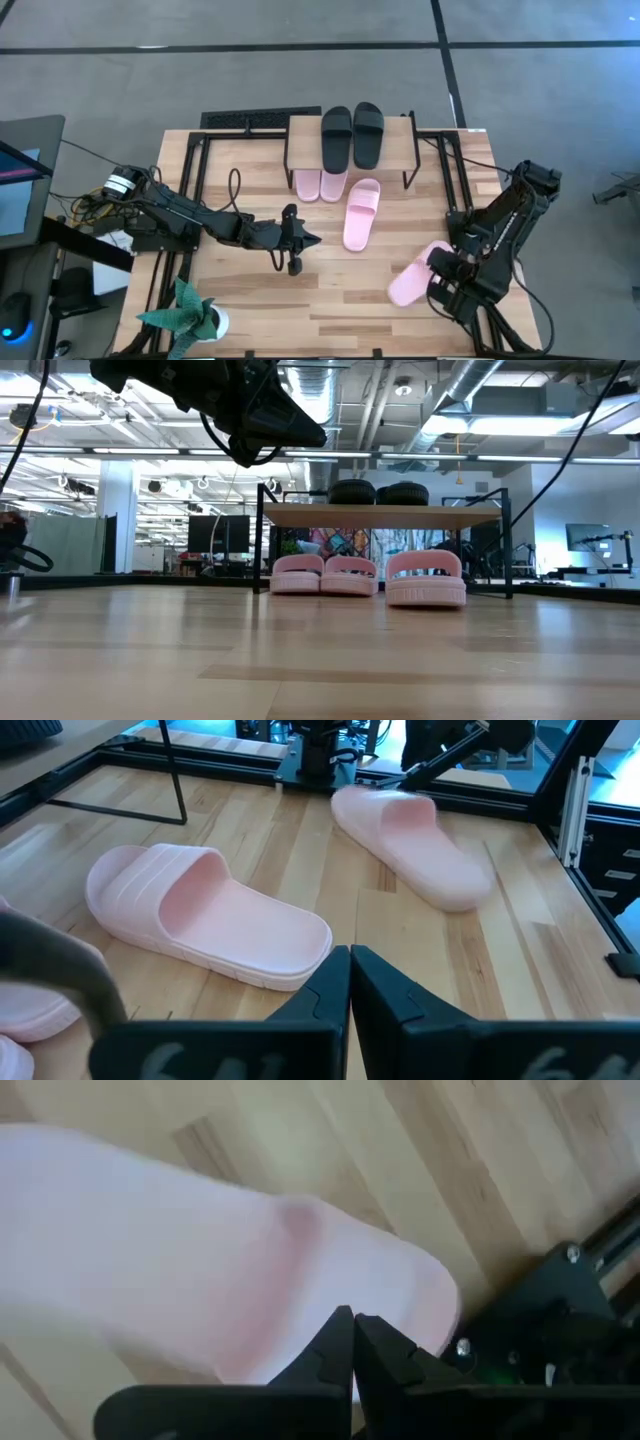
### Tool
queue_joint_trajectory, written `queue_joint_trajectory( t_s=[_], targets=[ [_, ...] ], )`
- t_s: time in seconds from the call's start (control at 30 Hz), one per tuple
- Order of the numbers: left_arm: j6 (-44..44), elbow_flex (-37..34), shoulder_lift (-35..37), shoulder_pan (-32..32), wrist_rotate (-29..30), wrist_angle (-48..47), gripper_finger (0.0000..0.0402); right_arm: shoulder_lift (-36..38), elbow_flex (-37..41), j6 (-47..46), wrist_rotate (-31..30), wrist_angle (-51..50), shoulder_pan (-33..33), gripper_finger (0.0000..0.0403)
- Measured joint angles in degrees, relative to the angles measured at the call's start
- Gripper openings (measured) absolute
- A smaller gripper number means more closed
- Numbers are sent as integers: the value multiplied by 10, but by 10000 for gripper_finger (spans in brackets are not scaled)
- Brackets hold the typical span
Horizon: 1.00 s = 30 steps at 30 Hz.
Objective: Pick and place slides into the shelf
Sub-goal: Put the pink slipper under the shelf
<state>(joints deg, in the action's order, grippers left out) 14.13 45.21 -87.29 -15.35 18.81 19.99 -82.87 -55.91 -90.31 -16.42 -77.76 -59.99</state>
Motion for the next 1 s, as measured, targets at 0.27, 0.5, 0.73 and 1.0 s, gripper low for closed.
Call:
queue_joint_trajectory(
  t_s=[0.27, 0.5, 0.73, 1.0],
  targets=[
    [5, 0, 0, 0, 0, 0, 0, 0, -6, 67, -19, -5, 41, 0],
    [7, 0, 0, 0, 0, 0, 0, 0, -7, 63, -17, -2, 45, 1],
    [7, 0, 0, 0, 0, 0, 0, 0, -7, 43, -14, 48, 45, 52],
    [6, 0, 0, 0, 0, 0, 0, 0, -7, 4, 30, 45, 63, 146]
  ],
)
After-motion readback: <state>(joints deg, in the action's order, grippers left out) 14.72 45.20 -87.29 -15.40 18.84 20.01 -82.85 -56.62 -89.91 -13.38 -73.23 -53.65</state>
